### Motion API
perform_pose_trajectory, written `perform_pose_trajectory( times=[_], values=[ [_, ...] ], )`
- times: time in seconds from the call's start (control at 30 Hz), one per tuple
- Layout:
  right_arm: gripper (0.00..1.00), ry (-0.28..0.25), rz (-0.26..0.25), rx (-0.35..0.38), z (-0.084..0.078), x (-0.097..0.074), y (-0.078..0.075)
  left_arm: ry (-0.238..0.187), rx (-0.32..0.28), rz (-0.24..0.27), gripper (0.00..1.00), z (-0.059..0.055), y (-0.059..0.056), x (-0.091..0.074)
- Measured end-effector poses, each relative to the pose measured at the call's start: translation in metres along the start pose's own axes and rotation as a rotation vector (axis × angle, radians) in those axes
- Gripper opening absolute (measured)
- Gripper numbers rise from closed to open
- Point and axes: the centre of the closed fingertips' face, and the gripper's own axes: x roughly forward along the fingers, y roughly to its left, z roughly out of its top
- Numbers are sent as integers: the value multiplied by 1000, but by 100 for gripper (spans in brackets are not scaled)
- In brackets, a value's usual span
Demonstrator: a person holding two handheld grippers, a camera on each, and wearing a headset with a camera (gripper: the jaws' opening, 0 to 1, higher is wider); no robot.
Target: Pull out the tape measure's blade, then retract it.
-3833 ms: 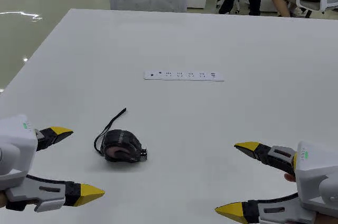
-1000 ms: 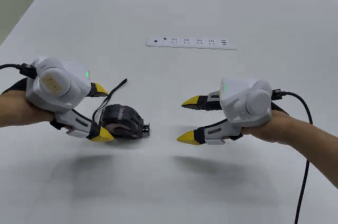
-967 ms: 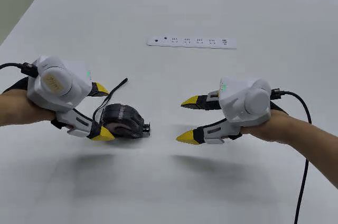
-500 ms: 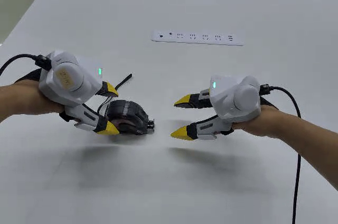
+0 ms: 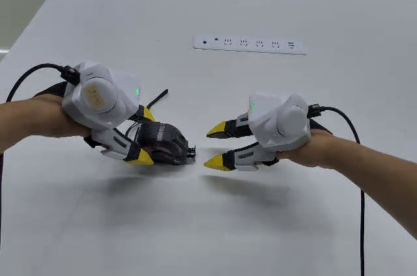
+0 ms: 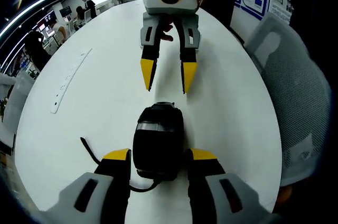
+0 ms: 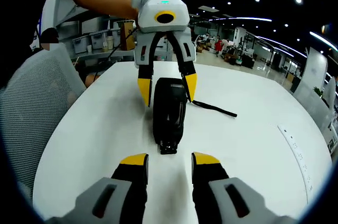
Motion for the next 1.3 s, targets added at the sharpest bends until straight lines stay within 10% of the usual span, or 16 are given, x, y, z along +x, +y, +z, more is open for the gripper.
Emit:
perform_pose_trajectory(
  times=[1.3],
  values=[
    [14, 27, 28, 6, -7, 37, 1, -25, -24, -1, 29, -3, 0, 9]
  ],
)
